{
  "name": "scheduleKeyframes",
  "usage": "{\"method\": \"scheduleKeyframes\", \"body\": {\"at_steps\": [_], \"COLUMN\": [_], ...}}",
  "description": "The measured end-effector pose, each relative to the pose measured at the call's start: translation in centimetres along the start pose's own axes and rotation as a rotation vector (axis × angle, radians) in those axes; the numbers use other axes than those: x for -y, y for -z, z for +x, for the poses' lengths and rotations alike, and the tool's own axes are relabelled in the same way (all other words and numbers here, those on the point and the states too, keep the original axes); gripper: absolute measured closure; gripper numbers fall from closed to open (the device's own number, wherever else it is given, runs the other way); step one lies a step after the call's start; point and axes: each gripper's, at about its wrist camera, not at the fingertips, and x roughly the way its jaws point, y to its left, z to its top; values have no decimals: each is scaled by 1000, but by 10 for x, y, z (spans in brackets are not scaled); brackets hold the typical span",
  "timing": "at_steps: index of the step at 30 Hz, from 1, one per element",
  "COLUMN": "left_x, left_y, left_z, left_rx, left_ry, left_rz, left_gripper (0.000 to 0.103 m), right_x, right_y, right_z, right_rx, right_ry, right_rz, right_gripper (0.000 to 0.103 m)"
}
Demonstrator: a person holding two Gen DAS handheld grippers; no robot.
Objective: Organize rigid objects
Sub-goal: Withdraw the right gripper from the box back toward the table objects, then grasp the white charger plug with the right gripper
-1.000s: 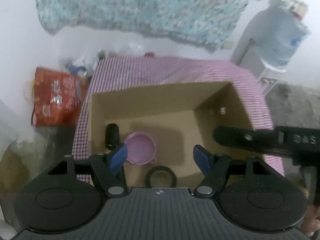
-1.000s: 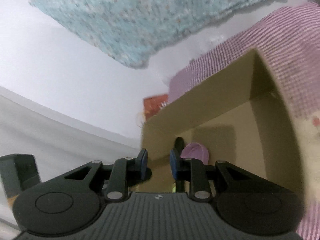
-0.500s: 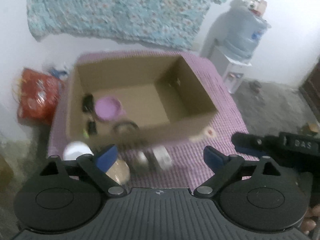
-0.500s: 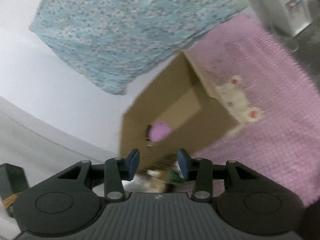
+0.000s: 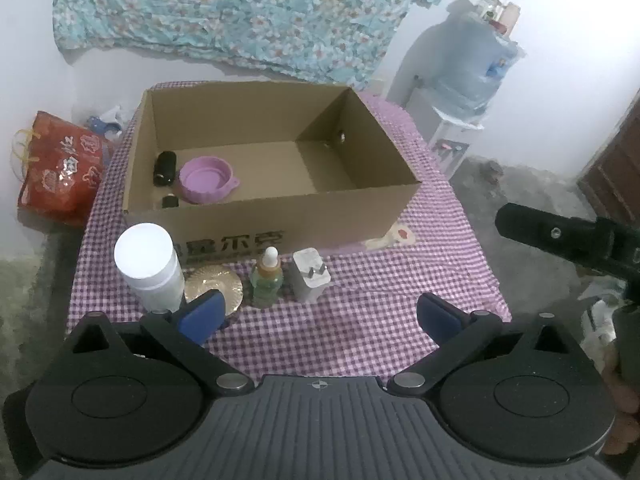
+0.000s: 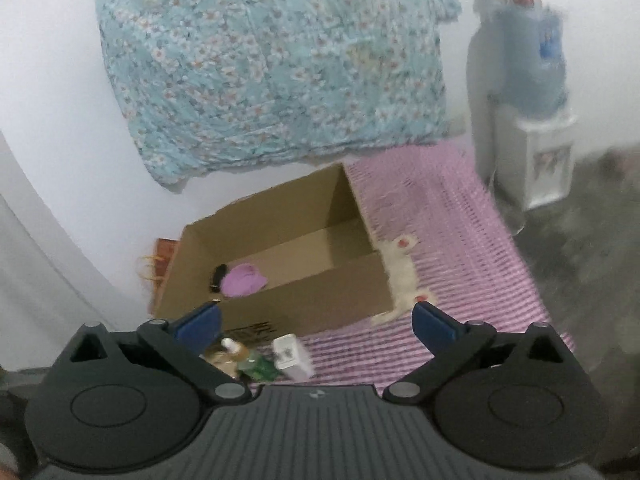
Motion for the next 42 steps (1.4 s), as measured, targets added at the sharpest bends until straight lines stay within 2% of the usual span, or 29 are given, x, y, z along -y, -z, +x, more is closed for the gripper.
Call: {"method": "scheduleKeyframes", "body": {"at_steps": [3, 7, 9, 12, 17, 22, 28, 34, 42], "left_x": [-1, 3, 4, 4, 8, 9, 7, 0, 13], "left_y": [1, 3, 3, 4, 5, 7, 11, 16, 36], "left_z": [0, 0, 0, -1, 2, 7, 13, 22, 41], "left_rx": [0, 10, 12, 23, 39, 40, 35, 35, 38], "left_ry": [14, -19, -7, 18, 7, 21, 37, 98, 48], "left_rz": [16, 55, 72, 76, 106, 112, 103, 65, 231], "left_gripper": [0, 0, 0, 0, 0, 0, 0, 0, 0], "right_x": [-10, -19, -23, -28, -33, -30, -21, -12, 19], "right_y": [2, 6, 7, 6, 7, 6, 9, 12, 15], "right_z": [-1, -3, -3, -3, -4, 2, 9, 20, 40], "right_rx": [0, 4, 8, 29, 70, 72, 68, 45, -19], "right_ry": [50, 87, 120, 160, 201, 139, 12, -50, -92], "right_rz": [-53, -93, -116, -165, -219, -216, -178, -129, -50], "right_gripper": [0, 0, 0, 0, 0, 0, 0, 0, 0]}}
